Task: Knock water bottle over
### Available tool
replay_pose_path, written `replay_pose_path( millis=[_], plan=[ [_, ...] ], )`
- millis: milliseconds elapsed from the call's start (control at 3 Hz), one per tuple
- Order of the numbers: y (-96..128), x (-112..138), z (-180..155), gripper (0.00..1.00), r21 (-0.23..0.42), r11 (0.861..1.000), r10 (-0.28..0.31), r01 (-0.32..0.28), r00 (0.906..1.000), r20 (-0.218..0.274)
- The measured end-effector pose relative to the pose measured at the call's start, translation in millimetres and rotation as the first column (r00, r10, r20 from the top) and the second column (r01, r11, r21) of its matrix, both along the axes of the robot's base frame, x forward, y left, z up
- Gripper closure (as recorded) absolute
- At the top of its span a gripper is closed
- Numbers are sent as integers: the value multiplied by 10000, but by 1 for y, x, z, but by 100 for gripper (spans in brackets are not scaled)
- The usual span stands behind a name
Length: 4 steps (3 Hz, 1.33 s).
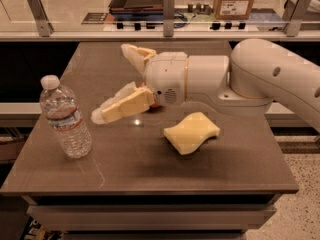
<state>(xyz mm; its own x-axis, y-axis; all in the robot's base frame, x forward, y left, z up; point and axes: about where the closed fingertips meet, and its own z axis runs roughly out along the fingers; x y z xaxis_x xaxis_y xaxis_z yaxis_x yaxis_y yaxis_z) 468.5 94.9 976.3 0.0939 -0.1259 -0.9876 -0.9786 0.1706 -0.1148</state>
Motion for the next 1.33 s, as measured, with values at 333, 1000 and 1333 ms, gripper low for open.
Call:
replay_pose_path(
  millis=[333, 1000, 1333],
  plan=[
    [13, 1, -13, 0, 15, 10000, 93, -92, 9996, -252],
    [41, -2, -24, 0, 41, 9998, 174, -173, 9997, -152],
    [49, -3, -25, 0, -102, 9987, 494, -497, 9983, -293]
  ],
)
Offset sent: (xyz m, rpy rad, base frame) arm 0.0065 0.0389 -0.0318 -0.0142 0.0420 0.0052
